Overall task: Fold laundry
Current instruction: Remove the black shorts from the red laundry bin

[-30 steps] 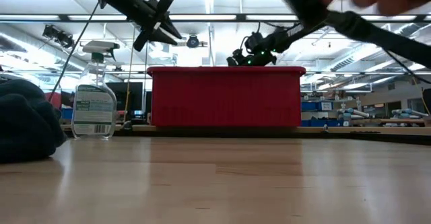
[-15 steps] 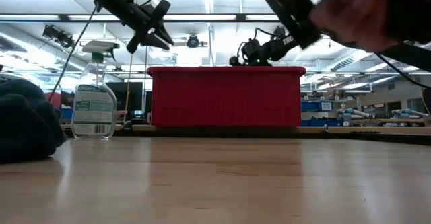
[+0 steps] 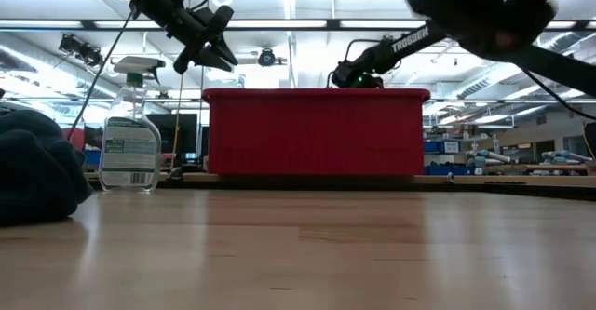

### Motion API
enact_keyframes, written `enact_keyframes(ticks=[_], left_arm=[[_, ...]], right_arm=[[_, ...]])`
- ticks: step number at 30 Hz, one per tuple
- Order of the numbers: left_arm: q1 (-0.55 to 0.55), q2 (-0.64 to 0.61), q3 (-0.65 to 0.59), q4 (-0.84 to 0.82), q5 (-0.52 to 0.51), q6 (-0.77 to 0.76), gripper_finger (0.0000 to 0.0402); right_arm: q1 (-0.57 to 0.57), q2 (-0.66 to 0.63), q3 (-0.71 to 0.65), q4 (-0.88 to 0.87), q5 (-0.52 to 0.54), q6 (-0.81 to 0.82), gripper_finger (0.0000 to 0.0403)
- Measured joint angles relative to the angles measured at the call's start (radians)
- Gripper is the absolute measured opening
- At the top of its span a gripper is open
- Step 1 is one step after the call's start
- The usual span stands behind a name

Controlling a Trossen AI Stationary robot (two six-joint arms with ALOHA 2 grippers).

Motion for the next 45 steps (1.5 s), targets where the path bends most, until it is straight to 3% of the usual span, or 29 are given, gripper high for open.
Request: enact_keyframes(ticks=[5, 11, 18, 25, 31, 36, 42, 45], left_arm=[[0.000, 0.014, 0.000, 0.027, 0.000, 0.041, 0.0114], [0.002, 0.093, 0.000, 0.018, 0.001, 0.077, 0.0114], [-0.008, 0.141, 0.004, 0.006, 0.018, 0.081, 0.0114], [-0.008, 0.115, -0.003, -0.016, 0.018, 0.077, 0.0114], [-0.010, 0.084, 0.000, -0.033, 0.015, 0.078, 0.0114], [-0.013, 0.071, -0.001, -0.052, 0.024, 0.078, 0.0114], [-0.014, 0.069, 0.000, -0.103, 0.039, 0.091, 0.0114], [-0.006, 0.069, 0.000, -0.102, 0.069, 0.095, 0.0114]], right_arm=[[0.025, -0.066, -0.002, -0.108, -0.022, -0.023, 0.0142], [0.065, -0.132, -0.002, -0.144, -0.123, -0.028, 0.0144], [0.097, -0.142, -0.003, 0.178, 0.000, -0.028, 0.0154], [0.125, -0.140, -0.183, 0.511, 0.042, -0.111, 0.0177], [0.124, -0.138, -0.307, 0.551, 0.071, -0.064, 0.0174], [0.119, -0.138, -0.353, 0.552, 0.113, -0.024, 0.0144], [0.100, -0.139, -0.365, 0.546, 0.099, 0.022, 0.0023], [0.098, -0.147, -0.355, 0.536, 0.099, 0.081, 0.0020]])
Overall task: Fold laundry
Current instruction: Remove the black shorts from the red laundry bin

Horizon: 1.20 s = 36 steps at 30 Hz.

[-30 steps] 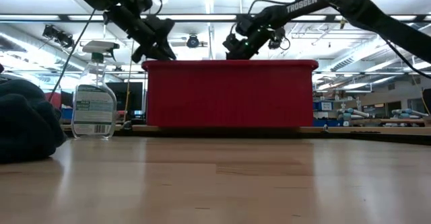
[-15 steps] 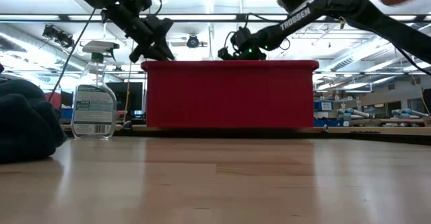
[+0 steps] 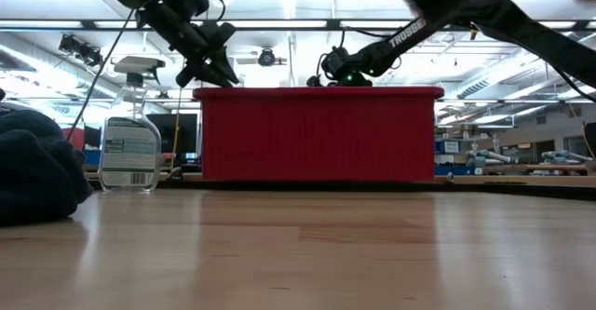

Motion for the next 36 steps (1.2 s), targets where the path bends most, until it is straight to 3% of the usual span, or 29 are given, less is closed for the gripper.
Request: enact_keyframes(ticks=[17, 24, 31, 33, 36], left_arm=[[0.023, -0.020, 0.000, 0.022, 0.160, 0.130, 0.0114], [0.021, -0.019, -0.001, 0.064, 0.342, 0.128, 0.0114], [0.020, -0.019, -0.001, 0.096, 0.366, 0.127, 0.0114], [0.014, -0.019, -0.001, 0.114, 0.384, 0.107, 0.0114], [0.008, -0.025, -0.001, 0.107, 0.411, 0.074, 0.0114]], right_arm=[[0.049, -0.412, 0.010, -0.010, 0.143, 0.055, 0.0020], [0.134, -0.579, 0.011, -0.027, 0.327, 0.059, 0.0020], [0.152, -0.608, 0.015, -0.161, 0.595, 0.108, 0.0020], [0.145, -0.579, 0.012, -0.190, 0.553, 0.136, 0.0020], [0.151, -0.544, 0.011, -0.193, 0.337, 0.206, 0.0022]])
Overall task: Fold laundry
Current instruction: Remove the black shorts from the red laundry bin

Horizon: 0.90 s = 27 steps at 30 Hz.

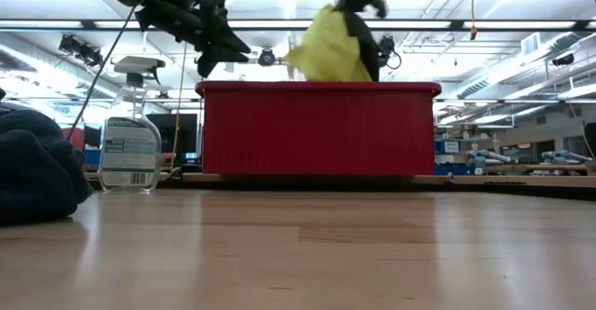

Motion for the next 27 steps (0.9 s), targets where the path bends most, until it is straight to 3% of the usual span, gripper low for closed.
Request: enact_keyframes(ticks=[2, 7, 13, 18, 27], left_arm=[[0.000, -0.007, 0.000, -0.002, 0.004, 0.001, 0.0114], [-0.001, -0.006, 0.001, -0.014, 0.001, 0.000, 0.0114], [-0.001, -0.006, 0.001, -0.039, 0.001, 0.001, 0.0114], [-0.001, -0.006, 0.001, -0.038, -0.004, -0.003, 0.0114], [0.000, -0.006, 0.001, -0.028, -0.100, -0.003, 0.0114]], right_arm=[[0.010, 0.019, 0.002, -0.021, -0.080, 0.026, 0.0046], [0.007, 0.027, 0.002, -0.187, 0.030, -0.018, 0.0163], [-0.004, 0.023, 0.003, -0.384, 0.022, -0.080, 0.0269], [-0.027, 0.061, 0.001, -0.496, -0.052, -0.137, 0.0284], [-0.089, 0.200, 0.000, -0.420, -0.158, -0.182, 0.0257]])
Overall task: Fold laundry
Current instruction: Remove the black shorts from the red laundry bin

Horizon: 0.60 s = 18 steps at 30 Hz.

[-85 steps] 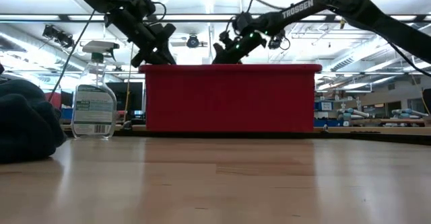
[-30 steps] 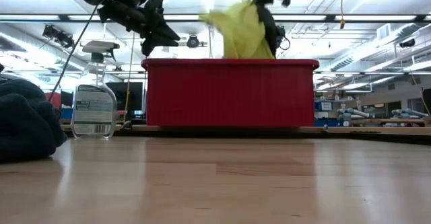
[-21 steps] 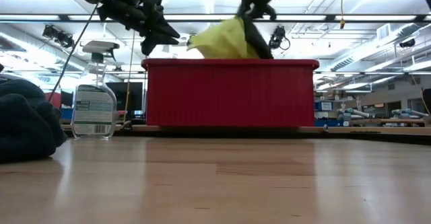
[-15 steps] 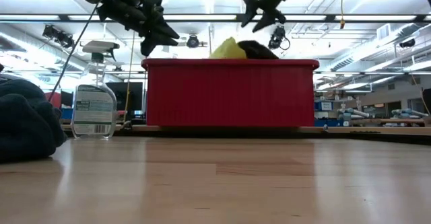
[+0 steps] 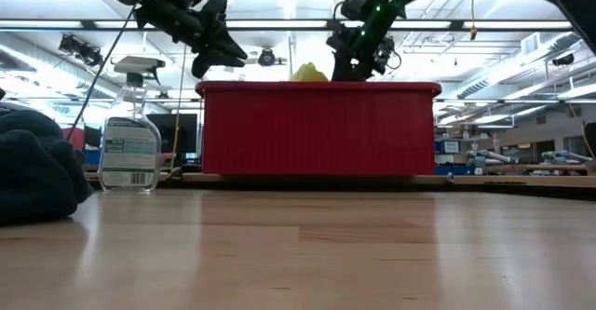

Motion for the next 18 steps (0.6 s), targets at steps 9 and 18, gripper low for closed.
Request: enact_keyframes(ticks=[9, 18], left_arm=[[0.003, 0.000, 0.000, -0.008, -0.007, -0.040, 0.0114], [0.002, 0.000, 0.000, -0.042, -0.007, -0.036, 0.0114]], right_arm=[[0.003, -0.009, 0.000, 0.028, -0.027, -0.002, 0.0196], [-0.003, -0.081, 0.000, -0.020, -0.152, -0.033, 0.0241]])
